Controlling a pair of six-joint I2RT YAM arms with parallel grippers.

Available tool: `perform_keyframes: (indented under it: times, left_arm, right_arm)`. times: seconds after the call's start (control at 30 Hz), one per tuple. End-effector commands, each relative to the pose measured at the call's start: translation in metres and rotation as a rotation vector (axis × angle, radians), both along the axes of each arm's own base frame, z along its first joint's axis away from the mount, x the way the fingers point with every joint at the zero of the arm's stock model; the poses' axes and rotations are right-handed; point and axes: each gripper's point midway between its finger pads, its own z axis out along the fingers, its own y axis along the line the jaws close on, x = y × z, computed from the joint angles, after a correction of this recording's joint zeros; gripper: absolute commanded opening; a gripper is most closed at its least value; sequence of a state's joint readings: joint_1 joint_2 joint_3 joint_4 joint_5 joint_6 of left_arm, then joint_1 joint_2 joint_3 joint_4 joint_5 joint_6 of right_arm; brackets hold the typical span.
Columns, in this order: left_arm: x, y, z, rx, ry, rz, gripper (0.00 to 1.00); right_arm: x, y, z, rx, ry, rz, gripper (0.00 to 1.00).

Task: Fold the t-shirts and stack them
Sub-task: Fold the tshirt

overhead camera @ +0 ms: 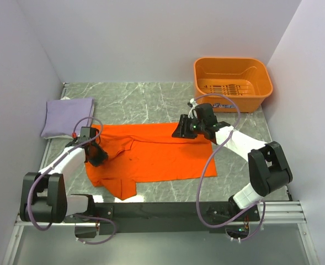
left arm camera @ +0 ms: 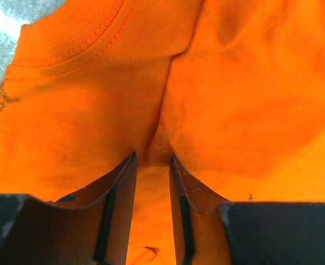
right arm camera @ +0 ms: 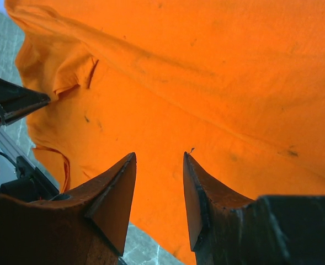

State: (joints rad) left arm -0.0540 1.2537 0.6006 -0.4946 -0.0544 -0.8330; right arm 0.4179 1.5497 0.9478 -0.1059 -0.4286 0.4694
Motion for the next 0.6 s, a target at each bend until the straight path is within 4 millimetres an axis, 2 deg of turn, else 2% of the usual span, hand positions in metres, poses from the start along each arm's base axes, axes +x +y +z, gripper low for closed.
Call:
perform_keyframes:
  times: [0.0,0.07,0.3,0.4,0.47,0.57]
  left_arm:
    - [0.018,0.001,0.008,0.012,-0.042,-0.001,0.34]
    - [0.018,0.0,0.007,0.01,-0.037,-0.002,0.32]
    - [0.02,-0.001,0.01,0.008,-0.048,-0.011,0.1]
    - [0.021,-0.003,0.015,0.006,-0.057,-0.016,0.06]
    - [0.02,-0.004,0.018,0.001,-0.057,-0.017,0.01]
    - [0.018,-0.008,0.025,-0.01,-0.057,-0.014,0.01]
  right_arm:
    - [0.001,-0.001,0.015,0.013,-0.058,0.013,0.47]
    - [0.001,-0.002,0.014,0.012,-0.056,0.012,0.47]
    - [0.002,-0.002,0.012,0.015,-0.048,0.008,0.47]
    - [0.001,-0.001,0.01,0.019,-0.04,0.015,0.47]
    - [0.001,-0.001,0.012,0.02,-0.043,0.016,0.47]
    - [0.002,-0.001,0.011,0.016,-0.038,0.014,0.47]
